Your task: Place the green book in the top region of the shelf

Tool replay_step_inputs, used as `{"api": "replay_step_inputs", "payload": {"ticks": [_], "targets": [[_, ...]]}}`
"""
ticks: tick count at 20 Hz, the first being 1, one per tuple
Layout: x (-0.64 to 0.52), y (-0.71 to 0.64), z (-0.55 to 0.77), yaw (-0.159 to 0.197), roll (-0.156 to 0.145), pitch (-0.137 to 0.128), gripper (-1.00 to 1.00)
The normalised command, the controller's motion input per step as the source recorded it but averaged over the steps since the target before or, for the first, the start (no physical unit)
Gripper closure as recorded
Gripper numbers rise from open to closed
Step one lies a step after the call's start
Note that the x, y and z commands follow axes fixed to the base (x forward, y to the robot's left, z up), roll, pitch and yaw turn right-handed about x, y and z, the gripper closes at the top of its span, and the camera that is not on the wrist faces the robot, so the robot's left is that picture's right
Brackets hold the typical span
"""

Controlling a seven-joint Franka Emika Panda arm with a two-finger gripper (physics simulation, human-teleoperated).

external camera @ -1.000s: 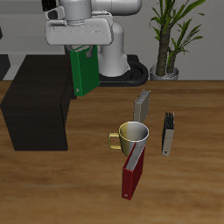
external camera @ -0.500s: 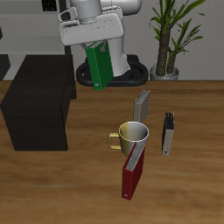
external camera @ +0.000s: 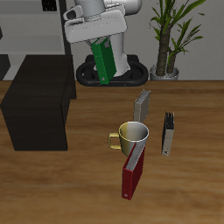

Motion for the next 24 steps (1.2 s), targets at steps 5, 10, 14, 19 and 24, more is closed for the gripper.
{"api": "replay_step_inputs", "payload": {"ticks": [5,10,14,19,24], "targets": [[-0.32,-0.09,-0.05,0.022,-0.083,-0.006,1.00],[-0.23,0.06,-0.16,0.060,-0.106,-0.021,1.00],[-0.27,0.13,-0.06,0.014,0.082,0.043,1.00],[-0.24,-0.01,-0.02,-0.042,-0.015,0.017,1.00],[-0.02,0.21,0.03,0.042,-0.058,-0.041,1.00]]}}
